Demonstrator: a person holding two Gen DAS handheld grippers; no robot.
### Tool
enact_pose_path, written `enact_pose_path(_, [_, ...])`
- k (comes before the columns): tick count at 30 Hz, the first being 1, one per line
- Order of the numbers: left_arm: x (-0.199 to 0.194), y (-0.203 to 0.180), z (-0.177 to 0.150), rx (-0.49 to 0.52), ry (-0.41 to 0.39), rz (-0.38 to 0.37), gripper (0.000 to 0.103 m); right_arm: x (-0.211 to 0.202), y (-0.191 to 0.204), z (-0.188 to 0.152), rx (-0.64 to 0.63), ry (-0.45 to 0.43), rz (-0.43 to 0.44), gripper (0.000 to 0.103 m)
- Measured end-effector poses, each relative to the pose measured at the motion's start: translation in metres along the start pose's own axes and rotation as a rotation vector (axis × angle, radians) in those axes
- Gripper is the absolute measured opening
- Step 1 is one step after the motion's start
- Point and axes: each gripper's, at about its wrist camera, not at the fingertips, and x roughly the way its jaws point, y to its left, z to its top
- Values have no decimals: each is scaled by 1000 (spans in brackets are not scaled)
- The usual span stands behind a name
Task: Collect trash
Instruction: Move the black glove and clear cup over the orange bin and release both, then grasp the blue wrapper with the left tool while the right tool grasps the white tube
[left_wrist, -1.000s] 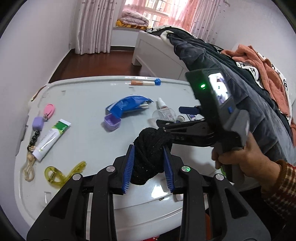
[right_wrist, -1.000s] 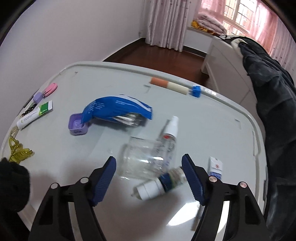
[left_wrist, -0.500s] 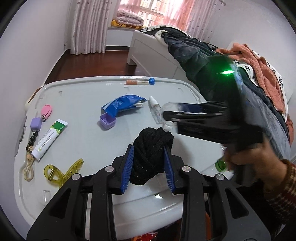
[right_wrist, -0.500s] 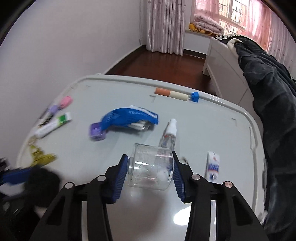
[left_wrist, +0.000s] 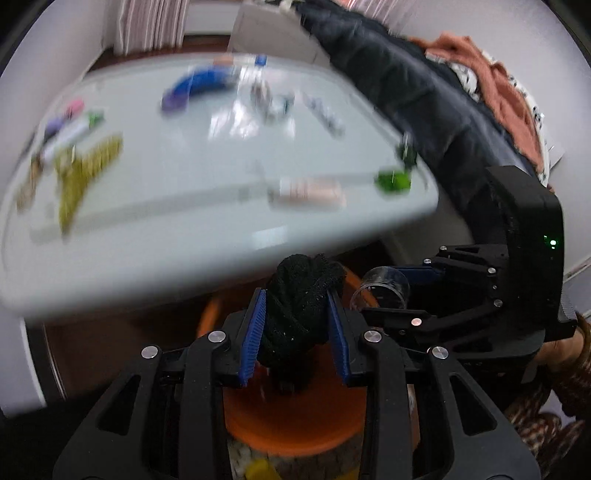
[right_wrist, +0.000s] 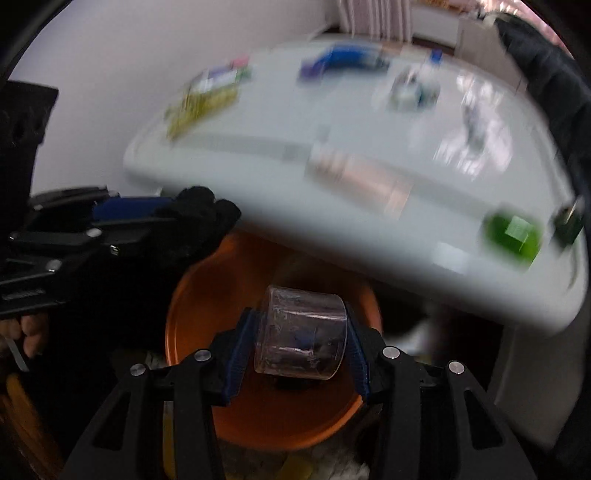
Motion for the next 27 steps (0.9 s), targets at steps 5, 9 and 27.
enact_pose_path(5, [9,18,-15,-130,93,4,56,24,5,-16,3,106,-26,76])
enact_pose_path(9, [-6,29,-11,-179,30,-15,64,-1,-8,-3,58,17,-29,85])
enact_pose_path(27, [12,43,187,236,-127,116,83,-104,-91,139,211,-519,-60,98])
